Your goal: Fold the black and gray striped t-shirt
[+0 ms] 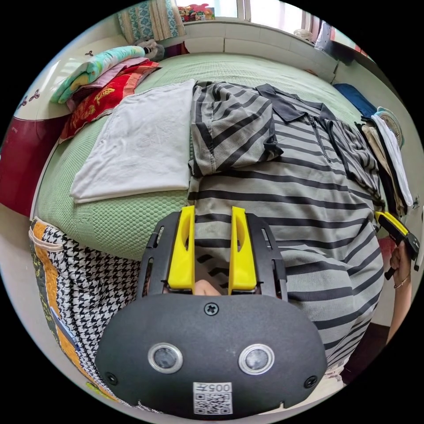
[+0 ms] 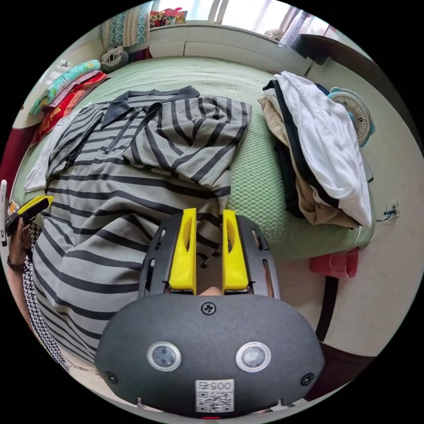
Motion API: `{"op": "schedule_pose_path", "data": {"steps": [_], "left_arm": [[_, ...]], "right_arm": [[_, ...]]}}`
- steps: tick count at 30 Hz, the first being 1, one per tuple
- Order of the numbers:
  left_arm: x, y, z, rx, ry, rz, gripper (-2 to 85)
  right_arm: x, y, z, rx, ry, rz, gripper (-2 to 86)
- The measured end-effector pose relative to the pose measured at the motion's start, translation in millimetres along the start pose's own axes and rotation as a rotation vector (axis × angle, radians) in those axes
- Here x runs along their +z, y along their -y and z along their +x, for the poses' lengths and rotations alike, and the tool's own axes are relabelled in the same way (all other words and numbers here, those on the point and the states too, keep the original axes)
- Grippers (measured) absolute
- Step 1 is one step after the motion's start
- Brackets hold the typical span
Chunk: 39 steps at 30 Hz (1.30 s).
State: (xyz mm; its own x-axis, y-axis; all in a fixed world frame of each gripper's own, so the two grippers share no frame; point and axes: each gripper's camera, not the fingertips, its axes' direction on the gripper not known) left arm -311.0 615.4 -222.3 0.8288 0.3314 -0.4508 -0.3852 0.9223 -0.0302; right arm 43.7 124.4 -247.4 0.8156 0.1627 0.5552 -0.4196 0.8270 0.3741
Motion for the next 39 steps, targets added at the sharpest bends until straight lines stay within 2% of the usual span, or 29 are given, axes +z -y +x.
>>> {"op": "schedule_pose_path", "data": {"steps": [8,13,17,22,28,32,35,39], "left_arm": [[-7,-4,3,0.034,0.001,0.017,5.8],[-14,-1,1,0.038,-0.018,0.013,1.7],[-38,7,-9,0.039,-0.058,0.085,0.8],[-74,51,-17,0.050,-0.056,0.156,0.8],[-126,142,-21,-0.001,-0.021,0.280,2.4],[-124,172,-31,-0.066,-0.063,0.231,5.6],[-102,153,-41,-0.041,-0.105,0.188,7.5],[-75,98,-56,0.027,-0.160,0.147,9.6]], "right_arm": [[-7,-7,-19,-0.009,-0.049,0.024,0.1],[-14,-7,-14,-0.014,0.003,0.029,-1.0],[-35,0,-1,-0.003,0.022,0.089,-1.1],[-64,43,5,-0.022,-0.009,0.158,-1.2],[-111,140,8,0.023,-0.092,0.270,-1.0],[-125,183,25,0.138,-0.018,0.232,0.6],[-110,168,34,0.136,0.057,0.182,3.1],[-76,93,38,0.017,0.102,0.123,6.4]]}}
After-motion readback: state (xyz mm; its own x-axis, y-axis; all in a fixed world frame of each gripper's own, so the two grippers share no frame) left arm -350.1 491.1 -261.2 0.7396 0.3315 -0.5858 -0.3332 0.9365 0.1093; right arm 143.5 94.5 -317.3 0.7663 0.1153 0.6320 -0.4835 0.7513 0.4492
